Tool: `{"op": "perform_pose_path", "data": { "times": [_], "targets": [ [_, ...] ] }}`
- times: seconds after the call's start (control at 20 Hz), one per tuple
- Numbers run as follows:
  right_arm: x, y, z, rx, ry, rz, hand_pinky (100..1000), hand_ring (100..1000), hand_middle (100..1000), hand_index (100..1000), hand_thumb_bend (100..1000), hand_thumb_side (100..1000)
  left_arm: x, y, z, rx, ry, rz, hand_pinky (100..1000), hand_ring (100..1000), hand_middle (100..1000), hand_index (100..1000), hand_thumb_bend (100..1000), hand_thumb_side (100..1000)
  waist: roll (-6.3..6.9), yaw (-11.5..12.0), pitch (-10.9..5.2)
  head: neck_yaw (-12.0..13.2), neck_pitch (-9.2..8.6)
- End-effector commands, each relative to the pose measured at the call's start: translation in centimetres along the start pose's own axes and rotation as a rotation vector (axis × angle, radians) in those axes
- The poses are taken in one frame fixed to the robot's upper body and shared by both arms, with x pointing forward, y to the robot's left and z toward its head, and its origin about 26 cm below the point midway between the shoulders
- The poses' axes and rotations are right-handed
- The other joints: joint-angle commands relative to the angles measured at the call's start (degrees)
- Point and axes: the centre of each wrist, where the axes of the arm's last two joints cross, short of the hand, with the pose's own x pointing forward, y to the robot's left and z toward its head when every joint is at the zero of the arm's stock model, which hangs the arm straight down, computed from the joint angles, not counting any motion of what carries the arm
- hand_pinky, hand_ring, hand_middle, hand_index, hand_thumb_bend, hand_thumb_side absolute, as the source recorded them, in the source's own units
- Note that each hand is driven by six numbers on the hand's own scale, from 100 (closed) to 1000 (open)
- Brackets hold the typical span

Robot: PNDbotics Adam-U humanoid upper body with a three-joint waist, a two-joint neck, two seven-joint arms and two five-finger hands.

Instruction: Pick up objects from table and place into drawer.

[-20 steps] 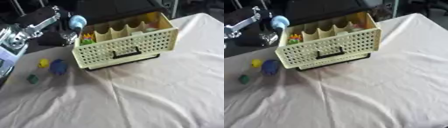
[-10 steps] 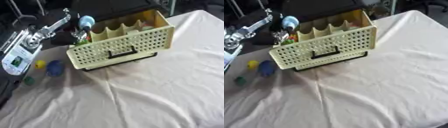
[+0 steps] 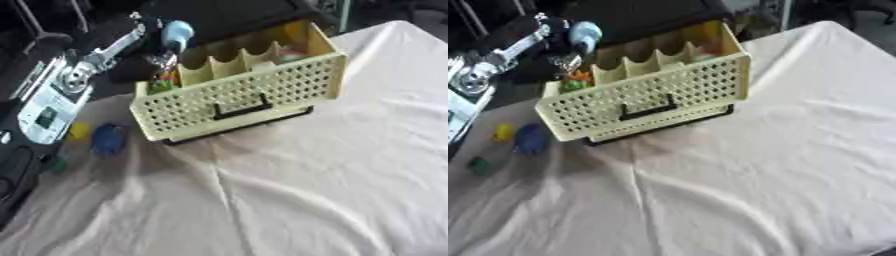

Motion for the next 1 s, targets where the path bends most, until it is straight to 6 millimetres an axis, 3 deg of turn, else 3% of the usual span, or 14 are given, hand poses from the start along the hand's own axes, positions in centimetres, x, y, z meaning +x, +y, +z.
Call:
{"op": "perform_pose_path", "data": {
  "times": [0.05, 0.25, 0.65, 0.8, 1.0],
  "targets": [
    [0.1, 0.2, -0.6, 0.006, -0.016, -0.005, 790, 755, 720, 806, 100, 975, -0.5, -0.3, 0.0, -0.024, 0.007, -0.011, 485, 568, 567, 993, 100, 850, -0.56, -0.19, -0.45, 0.19, -0.74],
    [0.1, 0.3, -0.6, 0.002, -0.012, -0.007, 790, 755, 720, 806, 100, 977, -0.6, -0.5, 0.0, -0.044, -0.004, -0.021, 506, 636, 619, 1000, 100, 835, -0.56, -0.04, -0.38, -0.07, -0.49],
    [0.1, 0.2, -0.6, 0.012, 0.0, -0.006, 788, 754, 718, 803, 100, 973, 0.2, 0.7, 0.4, 0.032, -0.037, 0.049, 468, 606, 589, 994, 100, 903, -0.56, 0.98, -0.75, -1.09, 0.47],
    [0.4, -0.5, -0.5, 0.031, -0.003, 0.007, 766, 746, 700, 801, 100, 936, 1.5, 3.0, 2.3, 0.218, -0.113, 0.129, 481, 629, 618, 974, 100, 854, -1.16, 2.13, -1.22, -2.38, 1.08],
    [1.4, -2.6, -0.3, 0.185, 0.007, 0.081, 715, 720, 666, 776, 100, 861, 4.1, 5.1, 6.5, 0.432, -0.23, 0.236, 507, 660, 666, 973, 100, 836, -3.06, 4.06, -1.89, -4.77, 2.07]
  ]
}}
